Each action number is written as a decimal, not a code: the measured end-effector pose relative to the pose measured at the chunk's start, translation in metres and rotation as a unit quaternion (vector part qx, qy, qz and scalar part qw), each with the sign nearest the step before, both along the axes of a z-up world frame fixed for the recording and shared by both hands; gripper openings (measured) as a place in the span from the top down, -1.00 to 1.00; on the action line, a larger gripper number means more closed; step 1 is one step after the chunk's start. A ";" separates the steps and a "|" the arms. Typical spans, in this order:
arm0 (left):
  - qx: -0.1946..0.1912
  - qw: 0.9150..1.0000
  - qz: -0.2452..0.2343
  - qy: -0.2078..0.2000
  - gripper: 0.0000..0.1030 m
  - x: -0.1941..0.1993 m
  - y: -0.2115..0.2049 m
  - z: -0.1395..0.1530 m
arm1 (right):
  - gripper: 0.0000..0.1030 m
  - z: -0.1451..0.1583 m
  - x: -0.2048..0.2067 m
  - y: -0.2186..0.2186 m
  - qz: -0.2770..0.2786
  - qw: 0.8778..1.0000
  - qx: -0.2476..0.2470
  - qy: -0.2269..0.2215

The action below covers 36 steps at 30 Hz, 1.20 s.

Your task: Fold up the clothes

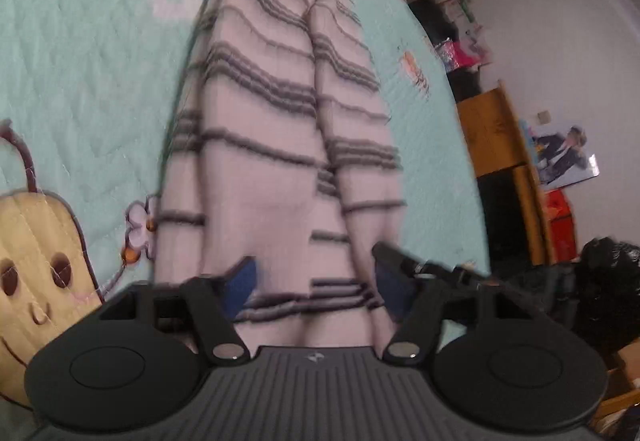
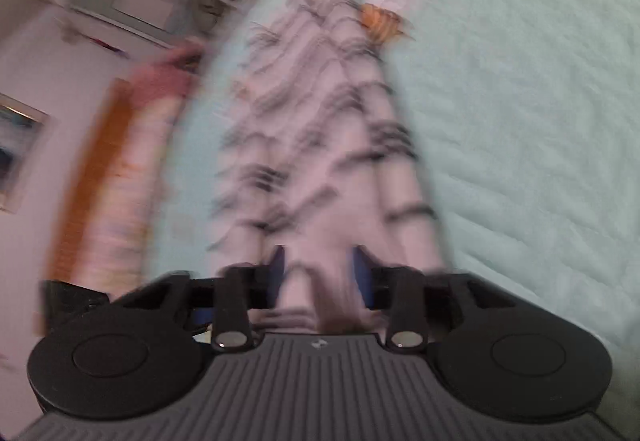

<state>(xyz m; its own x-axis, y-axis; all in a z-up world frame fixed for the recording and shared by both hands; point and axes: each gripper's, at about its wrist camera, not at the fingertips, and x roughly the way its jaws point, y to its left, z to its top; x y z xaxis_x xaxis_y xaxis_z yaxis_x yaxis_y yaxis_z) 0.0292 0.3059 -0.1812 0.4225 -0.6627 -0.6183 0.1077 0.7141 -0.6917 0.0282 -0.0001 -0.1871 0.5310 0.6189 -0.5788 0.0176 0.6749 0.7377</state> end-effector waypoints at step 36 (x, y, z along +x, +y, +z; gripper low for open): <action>-0.003 0.999 0.038 0.019 -0.33 -0.091 0.000 0.012 | 0.77 0.028 -0.103 0.080 0.105 0.917 -0.343 -0.173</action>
